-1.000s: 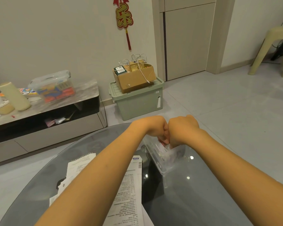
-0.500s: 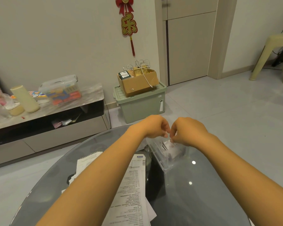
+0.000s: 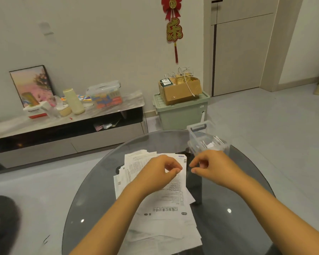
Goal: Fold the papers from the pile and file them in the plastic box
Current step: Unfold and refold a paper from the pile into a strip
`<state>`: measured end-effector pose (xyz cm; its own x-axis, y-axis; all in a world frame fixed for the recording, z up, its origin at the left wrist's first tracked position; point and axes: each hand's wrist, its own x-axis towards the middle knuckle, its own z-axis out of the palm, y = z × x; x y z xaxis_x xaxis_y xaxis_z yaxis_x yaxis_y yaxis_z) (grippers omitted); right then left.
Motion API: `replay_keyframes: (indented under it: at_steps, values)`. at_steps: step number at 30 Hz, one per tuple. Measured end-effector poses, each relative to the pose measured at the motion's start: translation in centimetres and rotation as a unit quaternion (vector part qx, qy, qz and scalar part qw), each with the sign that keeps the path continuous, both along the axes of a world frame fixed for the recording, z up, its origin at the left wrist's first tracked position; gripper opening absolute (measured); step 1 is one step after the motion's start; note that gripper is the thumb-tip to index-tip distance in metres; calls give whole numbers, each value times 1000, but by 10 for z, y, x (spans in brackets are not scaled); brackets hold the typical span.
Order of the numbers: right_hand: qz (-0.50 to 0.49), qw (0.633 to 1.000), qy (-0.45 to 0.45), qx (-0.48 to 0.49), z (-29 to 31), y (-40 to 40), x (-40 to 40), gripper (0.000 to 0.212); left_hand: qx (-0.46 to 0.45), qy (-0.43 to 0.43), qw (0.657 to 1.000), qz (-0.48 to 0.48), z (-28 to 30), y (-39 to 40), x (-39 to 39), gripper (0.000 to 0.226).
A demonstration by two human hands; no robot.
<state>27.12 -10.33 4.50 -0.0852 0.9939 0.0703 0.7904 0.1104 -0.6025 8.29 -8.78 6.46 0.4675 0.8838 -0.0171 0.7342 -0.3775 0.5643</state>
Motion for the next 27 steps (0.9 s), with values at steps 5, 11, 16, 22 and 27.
replay_keyframes:
  at_steps: [5, 11, 16, 22, 27]
  values:
    - [62, 997, -20, -29, -24, -17, -20, 10, -37, 0, 999, 28, -27, -30, -28, 16]
    - [113, 992, -24, -42, -52, -26, -30, 18, -47, 73, 996, 22, -67, -44, -57, 28]
    - [176, 982, -48, -46, -67, -28, -32, 37, -110, 165, 980, -18, -78, -49, -64, 68]
    - [190, 979, -58, -43, -76, -27, -34, 46, -26, 190, 981, -19, -81, -45, -60, 63]
    - [181, 979, -89, -10, -78, -27, -36, 36, -5, 178, 984, -13, -82, -43, -61, 56]
